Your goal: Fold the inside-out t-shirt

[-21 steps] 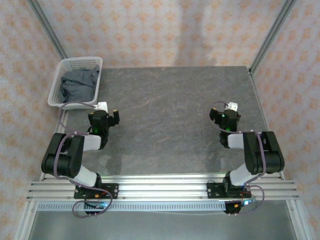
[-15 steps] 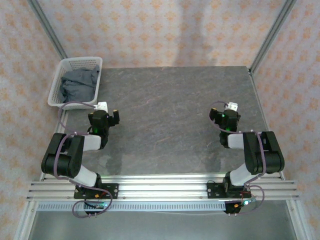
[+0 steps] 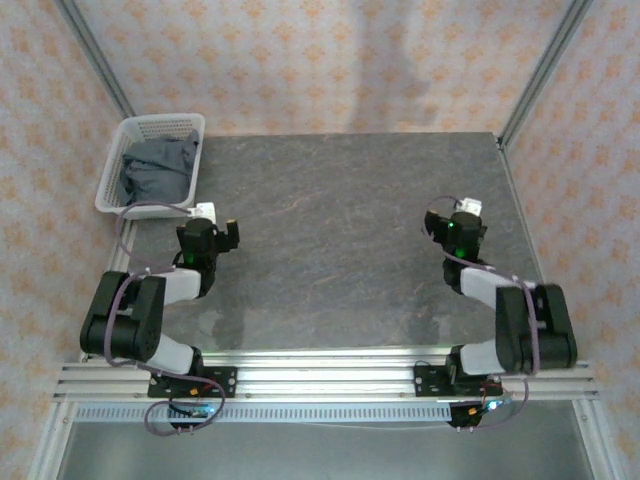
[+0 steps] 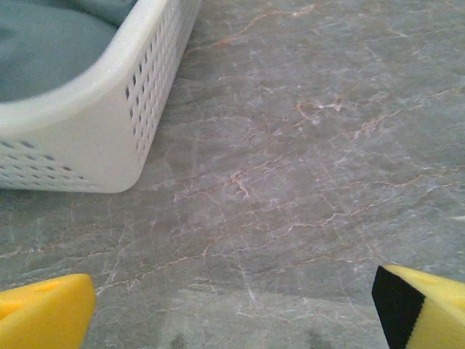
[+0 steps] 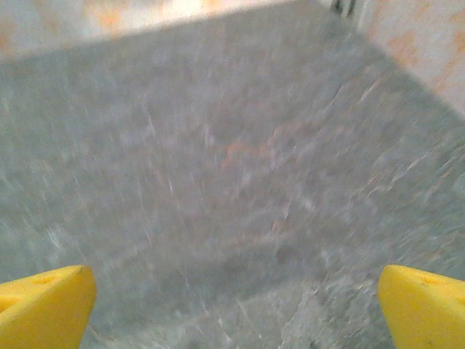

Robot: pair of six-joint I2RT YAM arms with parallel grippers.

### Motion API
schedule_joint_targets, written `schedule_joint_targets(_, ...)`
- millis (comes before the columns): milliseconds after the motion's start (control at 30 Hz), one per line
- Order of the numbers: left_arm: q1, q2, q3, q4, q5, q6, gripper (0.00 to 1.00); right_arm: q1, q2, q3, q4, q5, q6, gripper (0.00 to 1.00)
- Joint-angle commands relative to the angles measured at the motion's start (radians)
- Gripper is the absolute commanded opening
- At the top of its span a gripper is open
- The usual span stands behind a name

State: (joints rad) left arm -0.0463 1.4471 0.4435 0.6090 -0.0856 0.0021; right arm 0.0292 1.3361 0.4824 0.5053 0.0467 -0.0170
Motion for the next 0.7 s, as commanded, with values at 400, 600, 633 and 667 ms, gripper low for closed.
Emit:
schedule_joint_targets(400, 0.116, -0.290, 0.639, -1.070, -0.062, -0.363, 0.93, 0.354, -0.296, 0.633, -1.166, -0.272, 0.518, 1.00)
schedule_joint_targets(600, 0.285, 0.215, 1.162, -1.339, 0.040, -0.454, 0.87, 0.442, -0.160, 0.814, -1.273, -0.286, 0.572, 1.00)
schedule_joint_targets(633, 0.309, 0.285, 1.236, -1.366, 0.066, -0.488, 0.86, 0.448, -0.140, 0.838, -1.283, -0.290, 0.576, 1.00)
schedule_joint_targets(667, 0.329, 0.362, 1.316, -1.395, 0.097, -0.518, 0.85, 0.456, -0.117, 0.861, -1.296, -0.294, 0.576, 1.00)
